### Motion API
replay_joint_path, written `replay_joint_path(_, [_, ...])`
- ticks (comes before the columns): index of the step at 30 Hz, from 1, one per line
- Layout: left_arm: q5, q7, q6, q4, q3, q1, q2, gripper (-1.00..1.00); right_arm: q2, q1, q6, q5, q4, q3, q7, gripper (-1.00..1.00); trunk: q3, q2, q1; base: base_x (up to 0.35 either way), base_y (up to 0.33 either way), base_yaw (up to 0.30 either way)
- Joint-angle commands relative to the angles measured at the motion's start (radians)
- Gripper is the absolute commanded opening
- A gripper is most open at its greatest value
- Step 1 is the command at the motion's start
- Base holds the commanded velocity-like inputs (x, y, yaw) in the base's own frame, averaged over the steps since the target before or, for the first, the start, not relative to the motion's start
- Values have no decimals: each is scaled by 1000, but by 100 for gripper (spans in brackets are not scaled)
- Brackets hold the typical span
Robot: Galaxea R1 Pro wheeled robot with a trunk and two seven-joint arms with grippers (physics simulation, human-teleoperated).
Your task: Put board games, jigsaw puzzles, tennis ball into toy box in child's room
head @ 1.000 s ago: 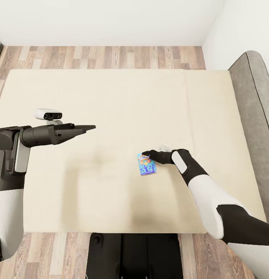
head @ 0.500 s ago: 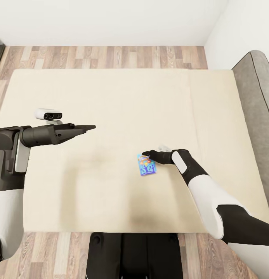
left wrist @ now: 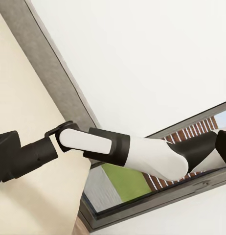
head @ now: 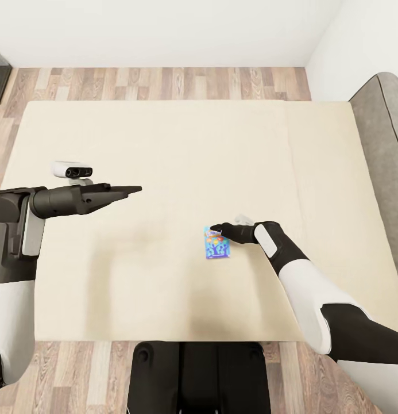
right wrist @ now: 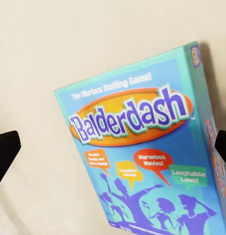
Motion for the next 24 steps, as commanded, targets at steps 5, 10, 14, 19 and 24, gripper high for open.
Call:
replay_joint_path(5, [0,-3,11,0,0,0,0,100,0,0,4,1,-1,-2,2,100,-1,-2,1,0,77,0])
replay_joint_path(10, [0,-3,11,0,0,0,0,100,0,0,5,1,-1,-2,2,100,-1,-2,1,0,156,0])
replay_joint_path(14, [0,-3,11,0,0,0,0,100,0,0,5,1,-1,-2,2,100,-1,-2,1,0,87,0])
replay_joint_path(19, [0,-3,11,0,1,0,0,100,-1,0,6,1,-1,-2,2,100,-1,-2,1,0,109,0])
replay_joint_path(24, [0,-3,11,0,0,0,0,100,-1,0,6,1,-1,-2,2,100,-1,-2,1,0,133,0])
